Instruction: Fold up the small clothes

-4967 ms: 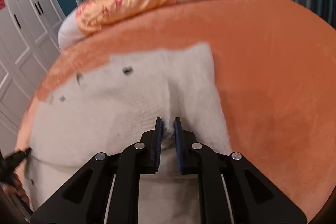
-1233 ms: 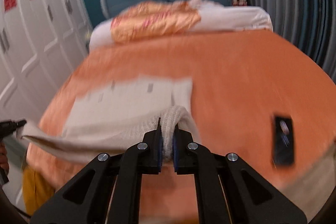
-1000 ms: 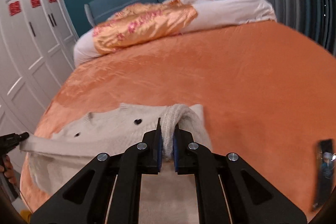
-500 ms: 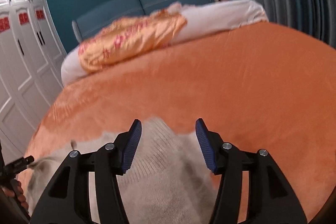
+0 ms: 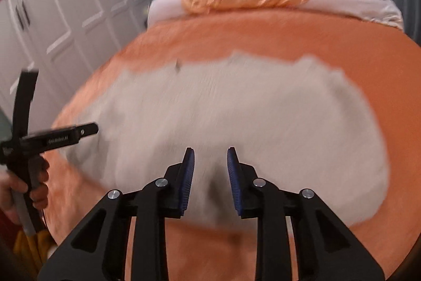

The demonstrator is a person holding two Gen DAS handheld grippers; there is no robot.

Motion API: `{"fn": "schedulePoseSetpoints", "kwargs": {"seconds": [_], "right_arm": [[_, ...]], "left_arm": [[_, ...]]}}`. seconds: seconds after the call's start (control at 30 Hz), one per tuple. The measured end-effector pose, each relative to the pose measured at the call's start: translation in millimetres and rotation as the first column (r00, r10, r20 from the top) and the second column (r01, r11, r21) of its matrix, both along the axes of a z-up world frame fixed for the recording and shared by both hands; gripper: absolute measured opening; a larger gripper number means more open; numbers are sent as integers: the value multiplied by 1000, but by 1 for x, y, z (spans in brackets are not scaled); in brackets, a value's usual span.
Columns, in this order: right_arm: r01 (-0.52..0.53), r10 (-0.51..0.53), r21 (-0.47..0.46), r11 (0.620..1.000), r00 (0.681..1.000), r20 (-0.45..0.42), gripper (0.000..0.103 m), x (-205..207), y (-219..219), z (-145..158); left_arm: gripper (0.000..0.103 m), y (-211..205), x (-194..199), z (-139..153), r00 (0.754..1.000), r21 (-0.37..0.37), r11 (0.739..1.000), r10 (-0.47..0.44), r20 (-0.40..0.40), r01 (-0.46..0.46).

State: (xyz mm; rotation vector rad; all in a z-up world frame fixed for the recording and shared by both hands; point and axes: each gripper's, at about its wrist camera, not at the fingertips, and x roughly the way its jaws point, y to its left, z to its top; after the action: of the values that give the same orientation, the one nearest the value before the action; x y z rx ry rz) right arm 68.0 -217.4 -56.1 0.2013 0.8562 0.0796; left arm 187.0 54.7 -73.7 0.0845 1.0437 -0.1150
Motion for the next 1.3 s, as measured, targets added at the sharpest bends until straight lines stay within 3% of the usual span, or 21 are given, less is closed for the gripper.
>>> {"fn": "schedulePoseSetpoints", "kwargs": {"seconds": [0.1,0.2,0.23,0.33,0.4,0.47,0.57,0.7,0.83,0.9,0.93,1.0,1.07,1.13,1.2,1.27,1.3], "right_arm": [[118,-120,-65,991,992,-38,22,-17,-32,-10],[280,-285,-74,957,957,-60,19,-44,-86,-10],[302,-306,-66,951,950,-56,14,-50,-96,-6],[339,-341,-104,935,940,-10,19,-49,-107,13],[348,-347,-54,936,937,35,19,-33,-114,28],[355,-353,-16,935,933,70,30,-13,-120,36],[349,-344,-37,936,934,97,38,32,-121,36],[353,-351,-48,934,935,50,38,79,-132,16],[353,-353,-64,934,936,14,38,102,-135,-3],[345,-346,-52,937,938,-11,30,110,-137,-10],[336,-337,-31,941,941,-19,10,113,-138,-12],[332,-332,6,943,943,16,8,107,-135,-6],[322,-324,35,946,939,111,7,97,-132,14],[325,-334,75,943,910,247,7,78,-131,45],[360,-367,81,929,878,308,6,65,-138,57],[396,-391,6,918,905,168,6,85,-151,25],[401,-398,-22,916,914,74,6,95,-157,4]], "left_arm": [[68,27,-8,-7,999,8,999,40,-8,-40],[65,55,-11,0,997,13,997,82,3,-83],[65,59,-10,5,996,-8,996,92,2,-92],[66,66,2,28,987,-106,983,153,38,-148],[72,61,20,39,984,-133,979,164,72,-154],[74,48,45,43,981,-147,977,167,95,-152],[80,33,81,33,982,-174,972,171,75,-156],[80,28,118,10,972,-204,953,234,21,-225],[77,33,130,-4,966,-242,938,259,7,-249],[46,33,132,-7,967,-238,940,254,6,-246],[40,32,134,-8,971,-241,942,241,9,-232],[8,33,131,-5,975,-265,942,220,17,-207],[5,32,129,2,978,-272,944,203,40,-185],[5,36,122,19,973,-307,936,209,95,-172],[4,40,116,34,961,-313,934,231,151,-175],[4,40,124,25,959,-252,947,240,154,-196],[4,41,132,9,963,-230,949,246,109,-216]]}}
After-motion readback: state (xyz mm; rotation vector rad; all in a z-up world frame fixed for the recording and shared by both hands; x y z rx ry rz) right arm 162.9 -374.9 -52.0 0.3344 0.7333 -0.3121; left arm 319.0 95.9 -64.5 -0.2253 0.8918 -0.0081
